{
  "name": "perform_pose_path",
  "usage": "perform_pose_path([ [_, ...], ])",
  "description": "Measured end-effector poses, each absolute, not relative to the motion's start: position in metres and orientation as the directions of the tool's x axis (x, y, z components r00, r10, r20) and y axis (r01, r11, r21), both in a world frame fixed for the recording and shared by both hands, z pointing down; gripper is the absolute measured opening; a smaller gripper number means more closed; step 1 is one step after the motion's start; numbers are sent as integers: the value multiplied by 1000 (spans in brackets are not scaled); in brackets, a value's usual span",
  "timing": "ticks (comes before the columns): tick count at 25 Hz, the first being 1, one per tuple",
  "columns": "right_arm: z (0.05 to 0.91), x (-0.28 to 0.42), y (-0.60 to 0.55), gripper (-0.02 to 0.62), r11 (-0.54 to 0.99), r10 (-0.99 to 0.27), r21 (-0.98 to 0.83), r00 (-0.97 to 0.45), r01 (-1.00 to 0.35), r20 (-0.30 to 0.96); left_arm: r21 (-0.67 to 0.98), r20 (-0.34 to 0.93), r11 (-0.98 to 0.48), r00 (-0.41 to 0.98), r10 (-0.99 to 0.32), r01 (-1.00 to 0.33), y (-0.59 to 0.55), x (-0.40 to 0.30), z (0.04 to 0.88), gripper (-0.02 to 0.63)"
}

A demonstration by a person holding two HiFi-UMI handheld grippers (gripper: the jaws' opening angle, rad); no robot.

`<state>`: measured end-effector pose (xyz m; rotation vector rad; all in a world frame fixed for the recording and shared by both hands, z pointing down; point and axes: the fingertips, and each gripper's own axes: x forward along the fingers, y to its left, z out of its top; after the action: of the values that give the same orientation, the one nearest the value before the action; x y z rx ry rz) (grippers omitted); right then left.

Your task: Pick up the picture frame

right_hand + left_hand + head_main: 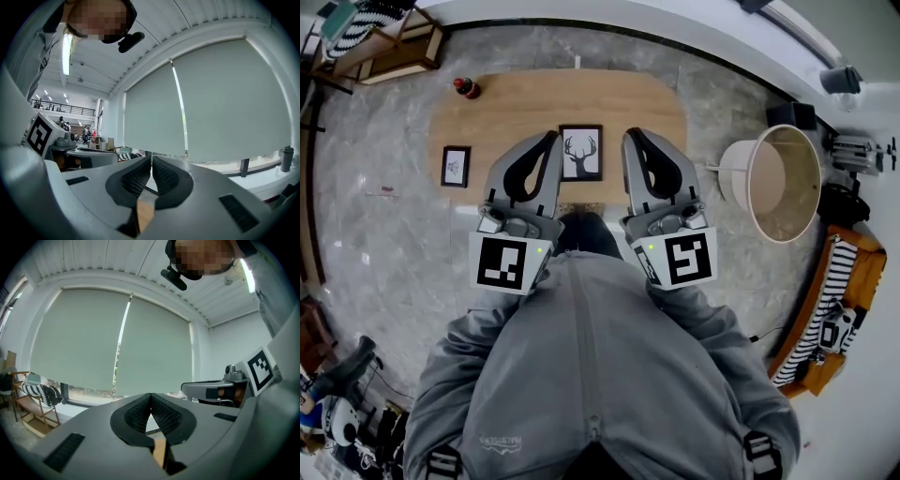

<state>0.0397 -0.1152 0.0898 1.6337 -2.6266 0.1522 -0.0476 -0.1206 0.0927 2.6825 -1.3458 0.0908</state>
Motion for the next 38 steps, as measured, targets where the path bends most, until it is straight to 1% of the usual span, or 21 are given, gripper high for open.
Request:
perform_pose_path([
  [13,201,44,-141,34,432,-876,-91,-442,-897,195,177,205,-575,601,-773,-799,-152,-46,205,18],
  [19,252,48,-155,34,412,-885,-107,-426,-905,188,185,199,-571,600,-775,-800,-161,-45,258,18],
  [22,282,51,-156,34,419,-875,-113,-433,-901,215,191,218,-570,601,-769,-799,-162,-41,286,18],
  [29,351,50,-169,34,418,-873,-141,-439,-898,212,201,246,-564,599,-762,-801,-172,-38,354,18],
  [38,425,42,-173,34,413,-863,-160,-441,-897,245,226,283,-553,597,-751,-802,-173,-41,429,17],
])
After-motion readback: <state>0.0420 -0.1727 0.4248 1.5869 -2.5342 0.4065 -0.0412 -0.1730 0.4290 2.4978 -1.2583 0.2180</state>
